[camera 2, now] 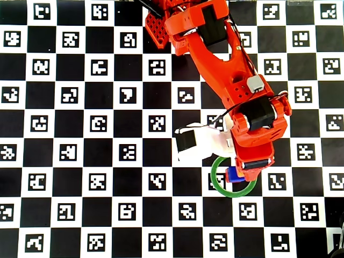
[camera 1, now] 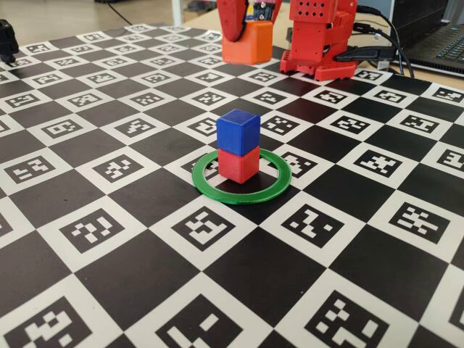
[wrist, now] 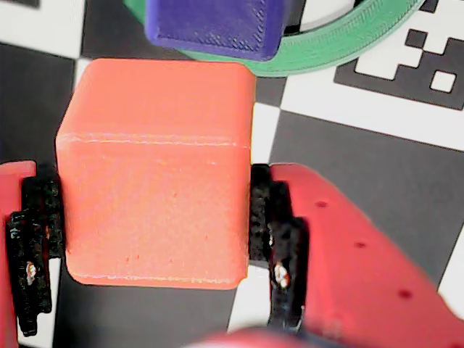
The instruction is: Grab the red cube then put it in the green circle then put the blue cube on top and finally the orange cube on top
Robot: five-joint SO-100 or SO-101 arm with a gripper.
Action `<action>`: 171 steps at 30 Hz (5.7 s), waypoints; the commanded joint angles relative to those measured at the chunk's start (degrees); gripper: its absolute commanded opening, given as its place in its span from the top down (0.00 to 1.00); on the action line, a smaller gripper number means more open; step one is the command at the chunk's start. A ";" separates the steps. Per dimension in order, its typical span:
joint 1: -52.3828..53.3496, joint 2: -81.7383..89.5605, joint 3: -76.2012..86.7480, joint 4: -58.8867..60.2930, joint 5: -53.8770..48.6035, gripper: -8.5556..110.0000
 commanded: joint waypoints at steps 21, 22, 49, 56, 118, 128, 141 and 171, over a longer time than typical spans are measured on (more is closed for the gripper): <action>0.44 0.09 7.21 -6.59 0.70 0.85; 0.44 0.00 7.21 -6.59 0.70 0.85; 1.76 -1.32 7.56 -8.44 0.26 0.85; 1.49 -1.14 8.79 -9.05 0.62 0.85; 23.73 84.81 101.07 -51.86 -54.58 0.98; 24.70 103.54 130.52 -70.84 -76.55 0.98; 23.12 115.58 135.00 -41.48 -83.06 0.98; 21.45 127.00 135.00 -15.38 -92.20 0.97</action>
